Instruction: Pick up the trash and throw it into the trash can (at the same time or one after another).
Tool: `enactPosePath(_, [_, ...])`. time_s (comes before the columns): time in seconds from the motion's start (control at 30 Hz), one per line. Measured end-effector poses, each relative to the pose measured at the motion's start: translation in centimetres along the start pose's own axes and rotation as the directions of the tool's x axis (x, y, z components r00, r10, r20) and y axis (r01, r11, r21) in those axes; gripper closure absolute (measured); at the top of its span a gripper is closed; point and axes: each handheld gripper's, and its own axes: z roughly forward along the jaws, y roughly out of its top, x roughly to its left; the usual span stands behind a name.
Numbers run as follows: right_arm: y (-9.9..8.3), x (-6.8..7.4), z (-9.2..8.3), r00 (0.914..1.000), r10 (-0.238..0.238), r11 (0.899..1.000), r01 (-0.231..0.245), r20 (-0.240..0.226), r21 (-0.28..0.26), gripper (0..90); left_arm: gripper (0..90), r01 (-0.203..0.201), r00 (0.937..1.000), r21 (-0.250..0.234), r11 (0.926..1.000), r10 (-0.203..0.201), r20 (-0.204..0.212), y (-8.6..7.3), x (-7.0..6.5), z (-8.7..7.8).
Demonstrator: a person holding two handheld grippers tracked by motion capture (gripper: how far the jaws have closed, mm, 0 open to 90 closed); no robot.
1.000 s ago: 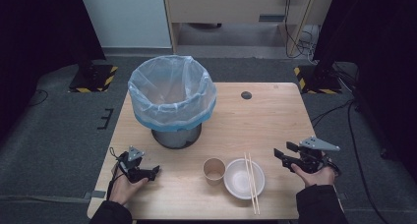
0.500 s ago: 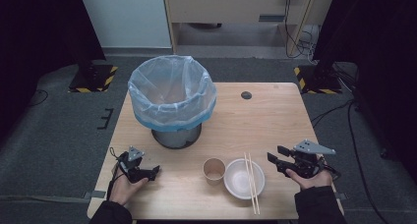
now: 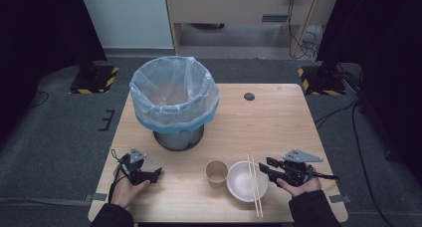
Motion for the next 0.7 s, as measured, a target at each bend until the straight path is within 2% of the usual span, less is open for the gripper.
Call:
enactPosePath(0.3, [-0.8, 0.6, 1.6, 0.9999, 0.008, 0.997, -0.008, -0.008, 0.074, 63.9, 0.0, -0.001, 1.0, -0.001, 1.0, 0.001, 0.001, 0.0, -0.1, 0.0])
enactPosePath(0.33, [-0.9, 0.7, 1.8, 0.9995, 0.026, 0.996, -0.024, -0.015, 0.082, 64.3, 0.0, -0.002, 1.0, -0.001, 1.0, 0.002, 0.001, 0.0, -0.1, 0.0])
enactPosePath(0.7, [-1.3, 0.7, 2.7, 0.9991, 0.041, 0.991, -0.039, -0.014, 0.13, 69.8, 0.0, -0.002, 1.0, -0.001, 1.0, 0.002, 0.001, 0.0, -0.1, 0.1])
